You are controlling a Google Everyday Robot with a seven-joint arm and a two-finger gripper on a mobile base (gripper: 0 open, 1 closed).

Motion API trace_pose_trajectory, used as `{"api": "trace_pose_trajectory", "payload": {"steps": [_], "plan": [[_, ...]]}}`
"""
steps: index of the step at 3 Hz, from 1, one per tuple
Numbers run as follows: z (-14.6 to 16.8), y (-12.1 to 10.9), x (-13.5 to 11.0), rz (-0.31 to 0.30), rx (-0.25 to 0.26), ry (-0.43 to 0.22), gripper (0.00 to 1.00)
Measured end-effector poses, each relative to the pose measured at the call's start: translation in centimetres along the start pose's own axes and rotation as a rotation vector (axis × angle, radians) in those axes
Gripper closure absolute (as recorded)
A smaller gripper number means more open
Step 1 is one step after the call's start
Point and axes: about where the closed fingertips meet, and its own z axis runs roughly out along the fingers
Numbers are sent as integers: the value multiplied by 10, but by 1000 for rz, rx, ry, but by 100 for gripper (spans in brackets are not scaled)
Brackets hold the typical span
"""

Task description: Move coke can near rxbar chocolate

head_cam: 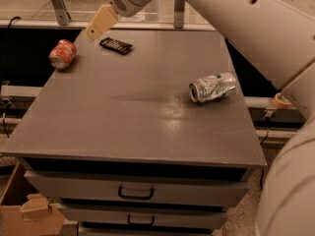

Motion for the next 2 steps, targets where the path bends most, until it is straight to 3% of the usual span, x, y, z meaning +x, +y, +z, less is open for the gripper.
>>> {"api": "trace_pose_trajectory", "payload": {"steps": [1, 2], "plan": [[-25, -28, 20, 33, 28, -18, 0], [-28, -31, 33, 73, -9, -53, 0]]}}
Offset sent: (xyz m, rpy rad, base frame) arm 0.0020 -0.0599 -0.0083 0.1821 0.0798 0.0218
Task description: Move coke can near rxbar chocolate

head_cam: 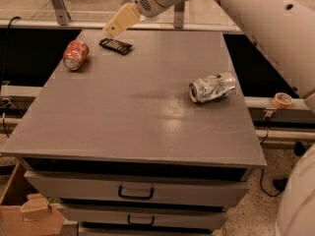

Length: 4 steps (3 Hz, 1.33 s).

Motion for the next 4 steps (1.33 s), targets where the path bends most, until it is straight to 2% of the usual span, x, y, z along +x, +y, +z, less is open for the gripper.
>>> {"api": "trace_pose_trajectory", "payload": {"steps": [2, 3, 4], "plan": [[63, 45, -11, 16, -208, -97, 0], [100, 62, -19, 5, -285, -119, 0], [140, 72, -19, -9, -336, -117, 0]]}}
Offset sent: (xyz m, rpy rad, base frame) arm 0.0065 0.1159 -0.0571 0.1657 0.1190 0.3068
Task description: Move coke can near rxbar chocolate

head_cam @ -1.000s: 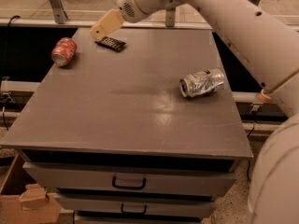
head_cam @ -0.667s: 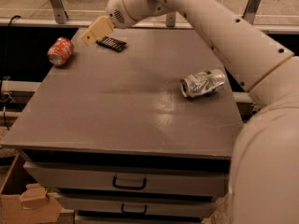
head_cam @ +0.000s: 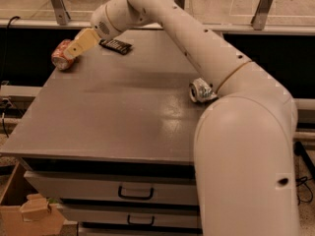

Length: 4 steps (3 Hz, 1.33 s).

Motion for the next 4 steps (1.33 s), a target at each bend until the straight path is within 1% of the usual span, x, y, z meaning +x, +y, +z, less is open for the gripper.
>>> {"api": "trace_pose_trajectory", "payload": {"steps": [1, 2, 3, 4], "plan": [[31, -12, 14, 0, -8, 29, 0], [48, -25, 30, 15, 12, 57, 0], [66, -28, 39, 27, 27, 82, 0], [84, -22, 46, 45, 14, 112, 0]]}}
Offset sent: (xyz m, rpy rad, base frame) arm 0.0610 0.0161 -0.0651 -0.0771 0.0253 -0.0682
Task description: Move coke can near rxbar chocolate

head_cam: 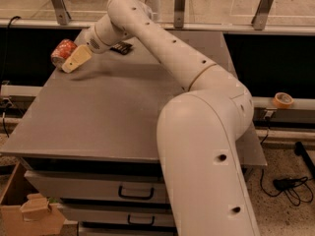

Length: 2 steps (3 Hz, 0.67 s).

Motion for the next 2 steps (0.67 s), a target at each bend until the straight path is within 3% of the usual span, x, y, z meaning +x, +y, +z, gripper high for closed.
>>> {"api": "trace_pose_trajectory", "payload": {"steps": [1, 2], "plan": [[14, 10, -4, 7, -24, 7, 0], [29, 19, -13, 5, -53, 4, 18]]}}
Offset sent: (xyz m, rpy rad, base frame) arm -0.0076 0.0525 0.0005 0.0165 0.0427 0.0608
